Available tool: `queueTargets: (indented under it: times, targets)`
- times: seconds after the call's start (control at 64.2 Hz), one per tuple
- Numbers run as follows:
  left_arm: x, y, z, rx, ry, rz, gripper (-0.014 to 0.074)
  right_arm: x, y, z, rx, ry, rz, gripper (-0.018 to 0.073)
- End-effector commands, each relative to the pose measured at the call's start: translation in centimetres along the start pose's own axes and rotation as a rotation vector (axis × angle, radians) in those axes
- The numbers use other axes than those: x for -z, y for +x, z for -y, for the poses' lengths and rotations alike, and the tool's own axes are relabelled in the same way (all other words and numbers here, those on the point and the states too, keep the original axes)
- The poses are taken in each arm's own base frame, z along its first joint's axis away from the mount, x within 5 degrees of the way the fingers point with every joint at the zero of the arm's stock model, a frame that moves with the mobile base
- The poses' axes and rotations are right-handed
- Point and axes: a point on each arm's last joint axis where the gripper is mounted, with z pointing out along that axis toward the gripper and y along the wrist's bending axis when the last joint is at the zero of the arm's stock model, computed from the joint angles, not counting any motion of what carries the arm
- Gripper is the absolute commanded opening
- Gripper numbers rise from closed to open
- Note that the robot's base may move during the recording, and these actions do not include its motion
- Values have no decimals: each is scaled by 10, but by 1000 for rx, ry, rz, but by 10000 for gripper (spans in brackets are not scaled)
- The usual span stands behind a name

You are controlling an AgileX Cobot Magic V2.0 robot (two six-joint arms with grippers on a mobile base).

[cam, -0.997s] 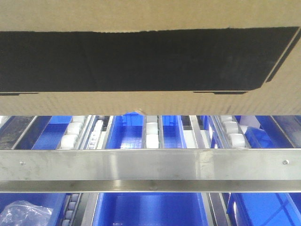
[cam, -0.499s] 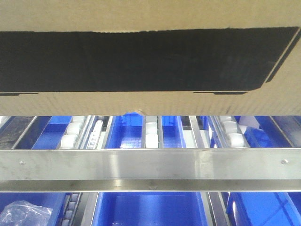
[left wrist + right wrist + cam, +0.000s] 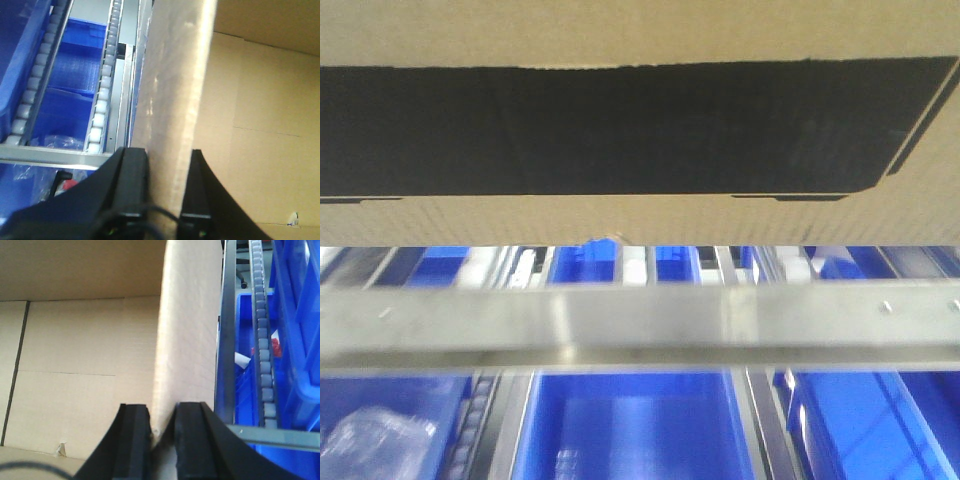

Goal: Grab box from left shelf to table start
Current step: 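Lift the box with both grippers and pull it off the shelf, then hold the box with both grippers while the base turns away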

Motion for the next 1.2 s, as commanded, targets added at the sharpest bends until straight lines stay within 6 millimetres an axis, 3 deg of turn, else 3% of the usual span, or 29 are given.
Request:
queueTargets:
  times: [0.0, 1.184]
  targets:
    - [16, -26, 7, 34, 78, 251, -102, 4, -18, 5, 65, 74, 149, 55]
    - [16, -26, 7, 34, 78, 251, -102, 4, -18, 5, 65, 74, 149, 55]
